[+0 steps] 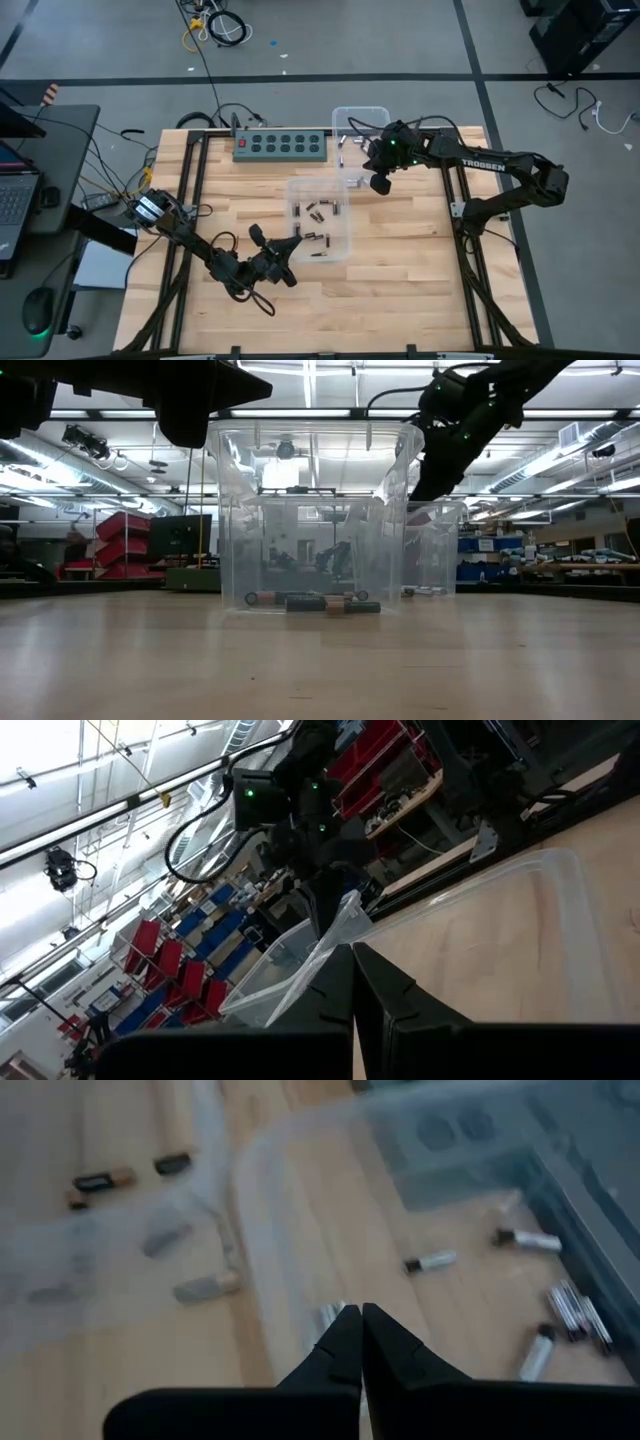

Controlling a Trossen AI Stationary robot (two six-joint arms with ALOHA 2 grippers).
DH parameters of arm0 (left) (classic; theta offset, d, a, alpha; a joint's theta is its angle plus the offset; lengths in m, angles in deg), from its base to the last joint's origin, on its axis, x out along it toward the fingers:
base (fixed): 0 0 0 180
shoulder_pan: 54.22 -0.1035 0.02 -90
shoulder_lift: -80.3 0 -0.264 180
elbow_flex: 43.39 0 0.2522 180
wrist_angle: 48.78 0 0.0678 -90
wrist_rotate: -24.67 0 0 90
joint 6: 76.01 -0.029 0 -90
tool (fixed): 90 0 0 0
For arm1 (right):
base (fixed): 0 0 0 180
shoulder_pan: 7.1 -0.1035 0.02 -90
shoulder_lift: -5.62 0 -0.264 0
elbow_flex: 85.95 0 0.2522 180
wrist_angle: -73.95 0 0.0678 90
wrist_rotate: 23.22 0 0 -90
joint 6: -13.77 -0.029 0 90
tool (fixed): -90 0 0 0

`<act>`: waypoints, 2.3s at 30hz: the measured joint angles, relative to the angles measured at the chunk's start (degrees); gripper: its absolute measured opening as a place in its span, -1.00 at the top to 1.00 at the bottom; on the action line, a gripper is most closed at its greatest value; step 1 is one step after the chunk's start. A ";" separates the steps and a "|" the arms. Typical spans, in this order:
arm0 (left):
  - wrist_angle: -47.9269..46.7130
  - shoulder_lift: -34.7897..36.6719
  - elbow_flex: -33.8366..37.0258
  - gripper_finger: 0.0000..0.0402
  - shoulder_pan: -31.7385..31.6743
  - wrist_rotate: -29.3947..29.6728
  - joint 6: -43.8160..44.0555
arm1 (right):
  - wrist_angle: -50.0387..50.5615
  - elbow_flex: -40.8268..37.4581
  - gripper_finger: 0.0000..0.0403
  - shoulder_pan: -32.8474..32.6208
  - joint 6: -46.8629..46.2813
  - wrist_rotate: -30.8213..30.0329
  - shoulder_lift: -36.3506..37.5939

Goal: Sort batteries
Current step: Move the transparent bins to the top right

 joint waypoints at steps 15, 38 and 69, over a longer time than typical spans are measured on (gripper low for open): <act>-0.13 0.00 0.00 1.00 0.00 0.20 0.65 | 9.01 0.21 1.00 0.96 1.24 0.82 1.42; -0.15 0.00 0.00 1.00 0.00 -0.02 1.11 | 16.95 0.00 1.00 1.39 0.80 0.24 5.03; -0.66 0.00 0.00 1.00 0.00 -0.07 2.31 | 23.59 -0.04 1.00 -3.13 -5.30 18.21 5.03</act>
